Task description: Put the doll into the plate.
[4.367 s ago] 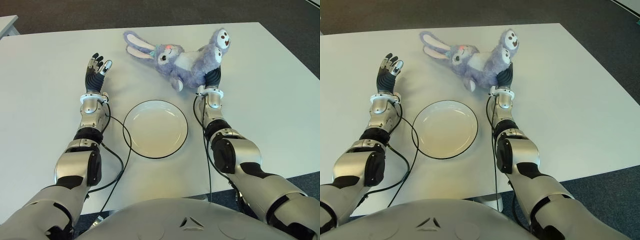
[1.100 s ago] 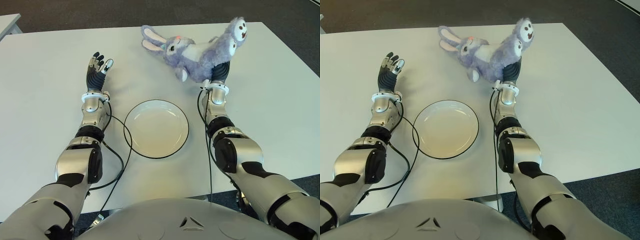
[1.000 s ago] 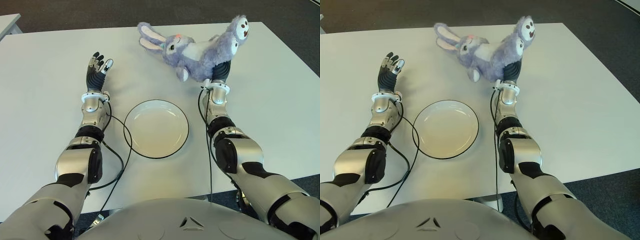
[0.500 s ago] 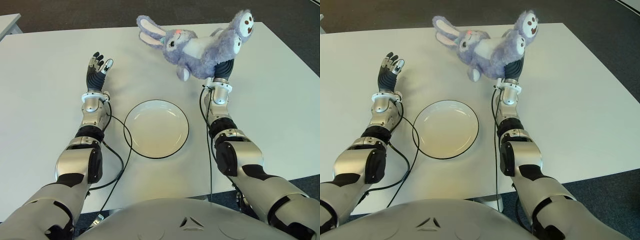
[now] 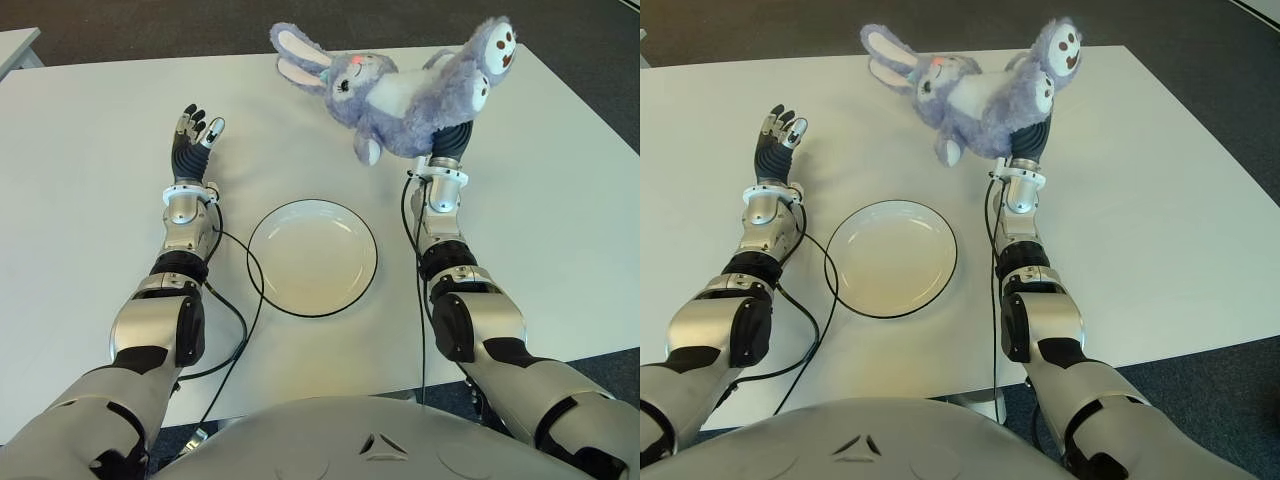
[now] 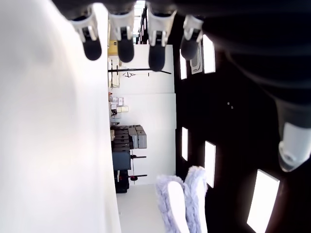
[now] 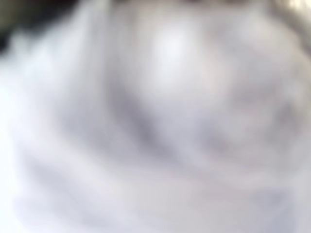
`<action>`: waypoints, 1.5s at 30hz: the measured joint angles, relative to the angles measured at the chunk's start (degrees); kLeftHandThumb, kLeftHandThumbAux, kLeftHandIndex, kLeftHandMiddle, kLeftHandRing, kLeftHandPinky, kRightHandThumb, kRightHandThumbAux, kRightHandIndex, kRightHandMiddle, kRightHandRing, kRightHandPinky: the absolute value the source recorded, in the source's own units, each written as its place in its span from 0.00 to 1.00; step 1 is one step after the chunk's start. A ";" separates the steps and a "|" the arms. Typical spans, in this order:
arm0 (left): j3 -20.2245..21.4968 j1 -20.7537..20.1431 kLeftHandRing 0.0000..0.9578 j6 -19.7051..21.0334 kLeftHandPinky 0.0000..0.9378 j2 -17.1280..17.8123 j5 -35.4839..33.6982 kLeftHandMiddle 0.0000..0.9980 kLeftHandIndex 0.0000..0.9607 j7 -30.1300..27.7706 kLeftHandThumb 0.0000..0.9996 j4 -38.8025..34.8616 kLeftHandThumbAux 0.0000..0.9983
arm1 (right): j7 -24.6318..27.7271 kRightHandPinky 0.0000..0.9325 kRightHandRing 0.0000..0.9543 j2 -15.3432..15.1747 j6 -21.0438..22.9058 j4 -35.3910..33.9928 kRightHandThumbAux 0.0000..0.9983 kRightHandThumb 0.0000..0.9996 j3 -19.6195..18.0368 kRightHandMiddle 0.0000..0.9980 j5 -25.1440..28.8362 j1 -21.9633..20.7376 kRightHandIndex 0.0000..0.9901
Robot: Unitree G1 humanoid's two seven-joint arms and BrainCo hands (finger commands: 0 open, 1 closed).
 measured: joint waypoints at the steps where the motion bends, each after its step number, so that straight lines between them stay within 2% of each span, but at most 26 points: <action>1: 0.00 -0.01 0.06 0.00 0.00 0.00 0.00 0.10 0.04 0.00 0.00 0.01 0.50 | 0.15 0.91 0.90 0.00 -0.01 -0.45 0.71 0.73 0.11 0.83 0.00 0.27 0.44; 18: 0.00 -0.20 0.07 -0.22 0.00 -0.05 0.00 0.11 0.04 0.00 0.00 0.36 0.50 | 2.00 0.92 0.90 0.00 -0.14 -6.07 0.71 0.72 2.21 0.84 -1.47 4.90 0.44; 29: -0.01 -0.23 0.08 -0.28 0.00 -0.03 0.00 0.12 0.05 0.00 0.00 0.46 0.50 | 5.05 0.93 0.91 0.09 -3.57 -7.08 0.71 0.72 2.98 0.85 -1.11 5.92 0.44; 45: -0.05 -0.31 0.07 -0.27 0.00 -0.21 -0.01 0.12 0.05 0.00 0.00 0.46 0.52 | 6.13 0.92 0.90 0.05 -6.74 -8.97 0.71 0.72 3.65 0.85 -1.78 7.77 0.44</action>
